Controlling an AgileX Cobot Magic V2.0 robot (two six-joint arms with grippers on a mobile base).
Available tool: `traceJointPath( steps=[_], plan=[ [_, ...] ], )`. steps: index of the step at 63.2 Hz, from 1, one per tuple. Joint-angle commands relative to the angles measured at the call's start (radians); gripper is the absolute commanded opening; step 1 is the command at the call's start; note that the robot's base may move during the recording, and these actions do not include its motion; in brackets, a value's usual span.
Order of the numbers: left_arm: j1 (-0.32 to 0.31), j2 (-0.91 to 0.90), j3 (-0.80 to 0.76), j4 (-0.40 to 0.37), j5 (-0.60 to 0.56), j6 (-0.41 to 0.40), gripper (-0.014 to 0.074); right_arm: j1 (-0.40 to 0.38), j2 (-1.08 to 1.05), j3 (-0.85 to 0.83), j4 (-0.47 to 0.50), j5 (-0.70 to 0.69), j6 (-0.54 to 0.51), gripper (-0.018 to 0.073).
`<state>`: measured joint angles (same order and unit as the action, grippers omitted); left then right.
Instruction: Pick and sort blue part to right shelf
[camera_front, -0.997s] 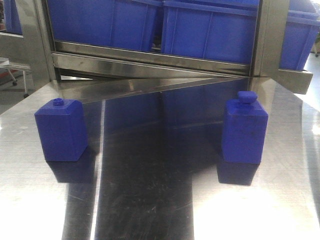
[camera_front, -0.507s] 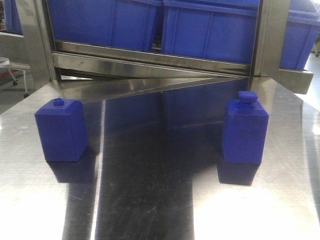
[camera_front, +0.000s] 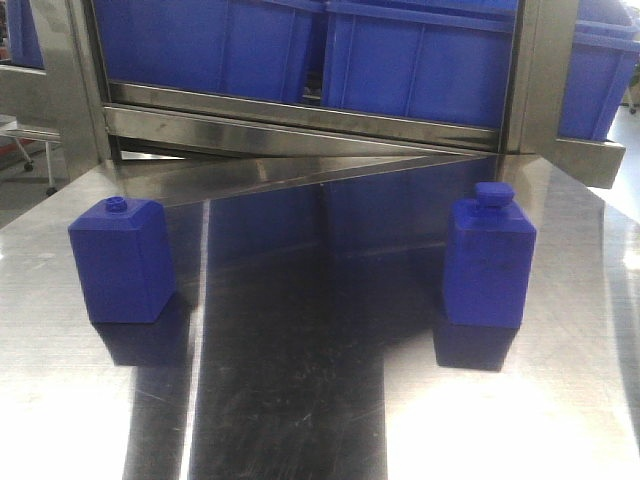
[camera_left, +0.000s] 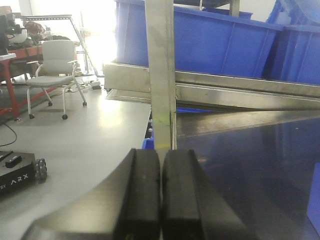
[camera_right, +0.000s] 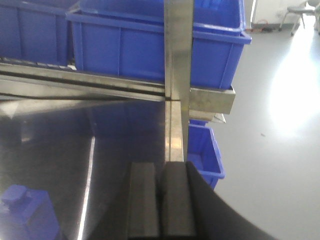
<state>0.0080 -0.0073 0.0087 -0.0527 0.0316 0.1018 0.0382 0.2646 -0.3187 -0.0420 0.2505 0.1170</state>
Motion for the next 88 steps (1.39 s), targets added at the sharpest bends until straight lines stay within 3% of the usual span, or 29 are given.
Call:
traceJointPath(
  steps=[1,23,27,39,45,65,88],
  plan=[
    [0.001,-0.023,0.022,-0.006,-0.085,-0.002,0.0125,0.001,0.085,-0.065,-0.016,-0.068,0.019,0.0051],
    [0.001,-0.023,0.022,-0.006,-0.085,-0.002,0.0125,0.018,0.444,-0.257,-0.117,0.103,0.033,0.0070],
    [0.001,-0.023,0.022,-0.006,-0.085,-0.002,0.0125,0.040,0.505,-0.306,-0.131,0.169,0.044,0.0126],
    [0.001,-0.023,0.022,-0.006,-0.085,-0.002,0.0125,0.114,0.689,-0.427,-0.131,0.310,0.051,0.0454],
    [0.001,-0.023,0.022,-0.006,-0.085,-0.002,0.0125,0.143,0.781,-0.496,-0.109,0.389,0.116,0.0545],
    [0.001,-0.023,0.022,-0.006,-0.085,-0.002,0.0125,0.294,1.074,-0.848,-0.088,0.854,0.474,0.0552],
    [0.001,-0.023,0.022,-0.006,-0.085,-0.002,0.0125,0.483,1.274,-1.121,-0.088,0.966,0.570,0.0552]
  ],
)
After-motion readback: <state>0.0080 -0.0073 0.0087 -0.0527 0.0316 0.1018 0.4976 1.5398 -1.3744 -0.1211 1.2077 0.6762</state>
